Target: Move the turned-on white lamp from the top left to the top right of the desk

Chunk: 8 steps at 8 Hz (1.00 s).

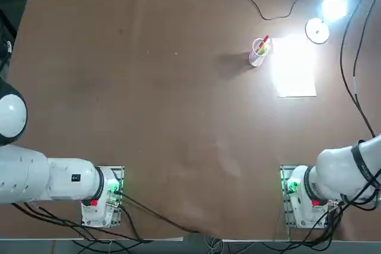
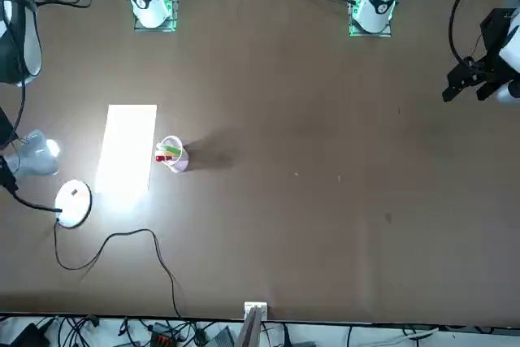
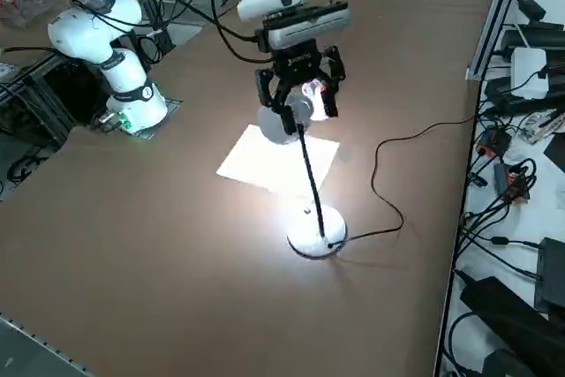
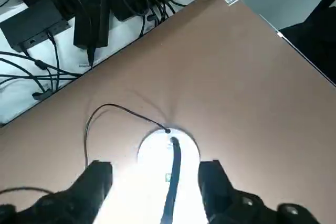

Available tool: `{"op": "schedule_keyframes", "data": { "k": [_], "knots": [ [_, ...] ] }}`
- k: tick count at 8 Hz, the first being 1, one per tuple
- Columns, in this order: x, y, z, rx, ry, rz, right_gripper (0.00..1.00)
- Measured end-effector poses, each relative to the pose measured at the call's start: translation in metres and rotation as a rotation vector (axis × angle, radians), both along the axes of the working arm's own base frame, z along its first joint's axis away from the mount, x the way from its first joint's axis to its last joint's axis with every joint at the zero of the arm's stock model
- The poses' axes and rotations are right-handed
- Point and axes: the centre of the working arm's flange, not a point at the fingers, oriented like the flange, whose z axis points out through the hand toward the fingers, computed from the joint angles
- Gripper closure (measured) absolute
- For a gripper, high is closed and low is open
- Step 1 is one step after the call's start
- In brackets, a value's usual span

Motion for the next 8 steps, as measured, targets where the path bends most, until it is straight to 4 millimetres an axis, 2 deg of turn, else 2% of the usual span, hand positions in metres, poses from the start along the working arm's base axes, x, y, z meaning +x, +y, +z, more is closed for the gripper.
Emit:
{"op": "schedule_keyframes", "data": {
  "k": [4,6,7,8],
  "knots": [
    [0.000,0.003,0.001,0.001,-0.004,0.001,0.00],
    [0.001,0.002,0.011,-0.006,-0.011,0.005,0.00],
    [0.002,0.000,0.029,-0.007,-0.013,0.001,0.00],
    [0.003,-0.003,0.061,0.001,-0.022,-0.010,0.00]
  ]
}}
